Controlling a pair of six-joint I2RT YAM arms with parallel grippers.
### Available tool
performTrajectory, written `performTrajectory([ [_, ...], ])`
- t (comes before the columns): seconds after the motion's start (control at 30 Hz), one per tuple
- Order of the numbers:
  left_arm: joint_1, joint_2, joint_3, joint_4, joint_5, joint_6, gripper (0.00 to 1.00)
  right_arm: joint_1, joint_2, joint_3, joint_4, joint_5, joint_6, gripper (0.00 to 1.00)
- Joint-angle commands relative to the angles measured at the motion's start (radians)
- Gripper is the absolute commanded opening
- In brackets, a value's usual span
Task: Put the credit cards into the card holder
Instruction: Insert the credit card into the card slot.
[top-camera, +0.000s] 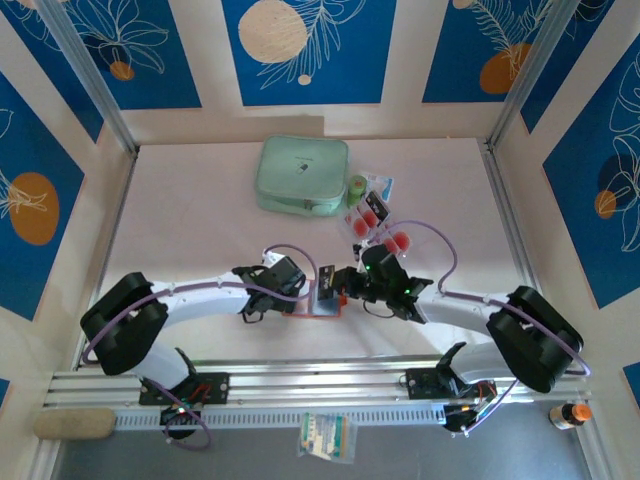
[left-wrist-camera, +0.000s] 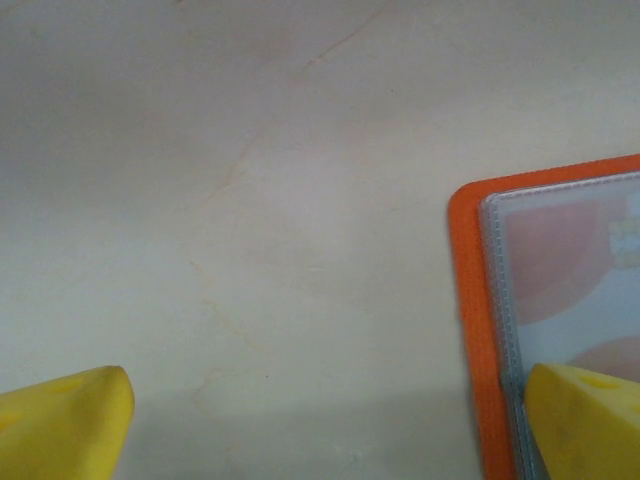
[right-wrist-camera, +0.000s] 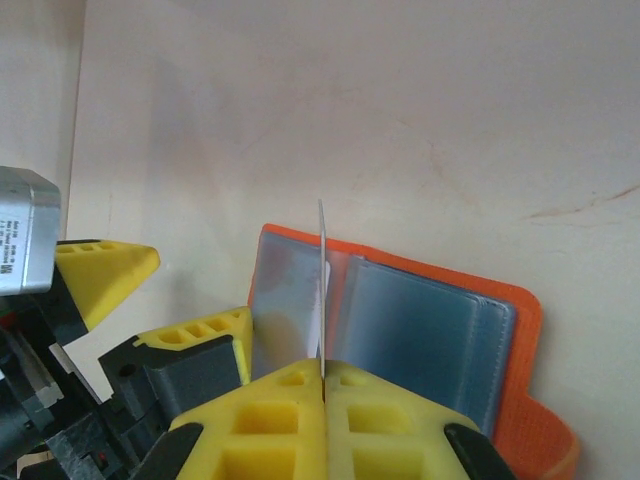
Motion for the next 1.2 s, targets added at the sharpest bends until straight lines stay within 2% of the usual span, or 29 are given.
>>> performTrajectory([
  [0.0,0.002,-0.001,-0.026,-0.033,-0.025,-0.028,1.0,0.017,0.028,0.008,0.065,0.02,0.014,0.0],
  [0.47,0.0,-0.02,-0.043,-0.035,-0.025,-0.043,1.0,0.056,0.125,0.044,0.139,0.04,0.028,0.0],
  [1.17,0.001,-0.044,-0.059,-0.029,-0.019,-0.055,1.0,0.072,0.192,0.034,0.225,0.06,0.082,0.0],
])
